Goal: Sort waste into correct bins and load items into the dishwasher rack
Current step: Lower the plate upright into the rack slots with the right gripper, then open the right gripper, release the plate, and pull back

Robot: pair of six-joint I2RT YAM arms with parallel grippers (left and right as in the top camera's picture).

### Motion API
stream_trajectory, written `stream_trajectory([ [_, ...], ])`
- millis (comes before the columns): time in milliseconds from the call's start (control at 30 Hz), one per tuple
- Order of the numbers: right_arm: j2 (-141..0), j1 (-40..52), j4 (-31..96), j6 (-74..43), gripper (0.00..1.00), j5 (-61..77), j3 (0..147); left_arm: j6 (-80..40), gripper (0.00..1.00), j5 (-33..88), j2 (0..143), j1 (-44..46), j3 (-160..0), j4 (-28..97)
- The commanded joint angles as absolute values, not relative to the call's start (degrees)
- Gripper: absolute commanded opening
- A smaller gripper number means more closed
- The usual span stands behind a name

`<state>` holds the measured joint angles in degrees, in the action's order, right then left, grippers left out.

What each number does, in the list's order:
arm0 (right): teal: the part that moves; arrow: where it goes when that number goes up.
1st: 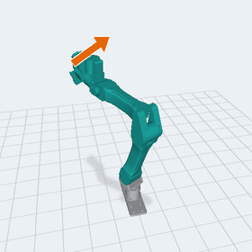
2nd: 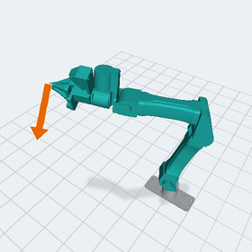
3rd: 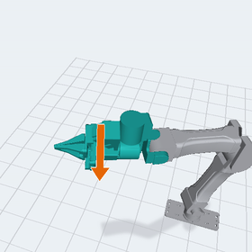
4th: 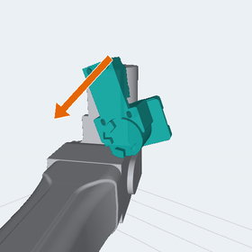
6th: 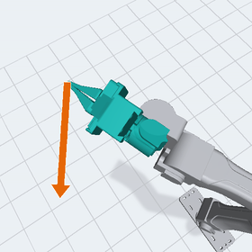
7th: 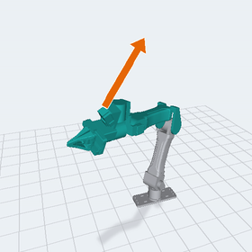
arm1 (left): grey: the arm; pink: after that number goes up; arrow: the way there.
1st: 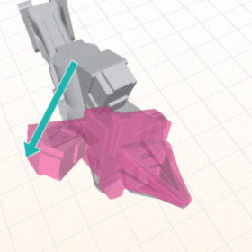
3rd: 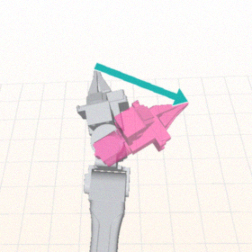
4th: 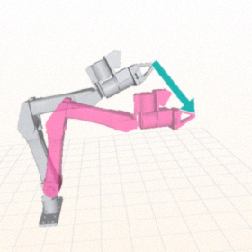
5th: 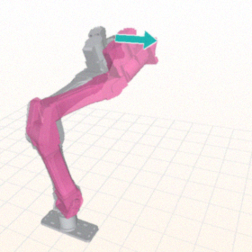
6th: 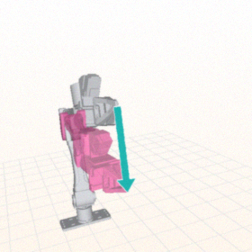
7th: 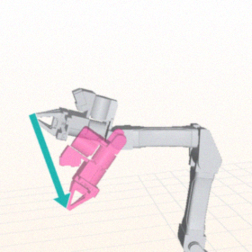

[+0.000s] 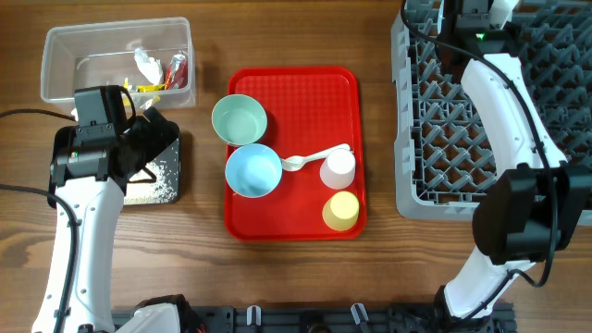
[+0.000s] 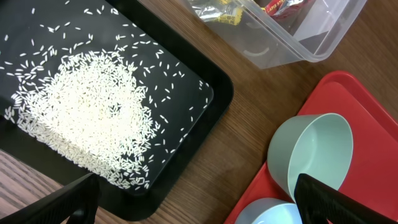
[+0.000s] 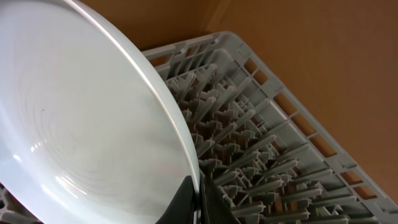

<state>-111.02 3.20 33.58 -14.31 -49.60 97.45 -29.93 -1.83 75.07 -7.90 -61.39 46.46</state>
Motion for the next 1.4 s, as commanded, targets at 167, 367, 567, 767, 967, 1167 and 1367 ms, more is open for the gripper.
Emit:
stream_trajectory([
  [167, -112.3, 3.4, 33.5, -15.6, 0.04, -50.2, 98.1, -30.5, 1.0, -2.6, 75.4, -8.2, -61.9, 46.5],
  [367, -112.3, 3.4, 33.4, -15.6, 0.04, -49.5, 98.1, -30.5, 1.0, -2.6, 75.5, -8.2, -61.9, 46.5],
  [567, -112.3, 3.7, 33.5, -15.4, 0.1, -47.9, 98.1, -30.5, 1.0, -2.6, 75.5, -8.2, -61.9, 46.5],
  [767, -112.3, 4.3, 33.5, -15.2, 0.22, -46.0, 98.1, -30.5, 1.0, -2.6, 75.5, -8.2, -61.9, 46.5],
  [967, -112.3, 4.6, 33.7, -15.0, 0.24, -45.1, 98.1, -30.5, 1.0, -2.6, 75.5, -8.2, -61.9, 46.5],
  [1167, -112.2, 5.3, 33.5, -13.2, 0.4, -43.6, 98.3, -30.5, 1.0, -2.6, 75.5, -8.2, -61.9, 46.5],
  [1367, -107.6, 6.8, 35.3, -6.2, 0.7, -40.8, 102.3, -30.5, 1.0, -2.6, 75.5, -8.2, -61.9, 46.5],
])
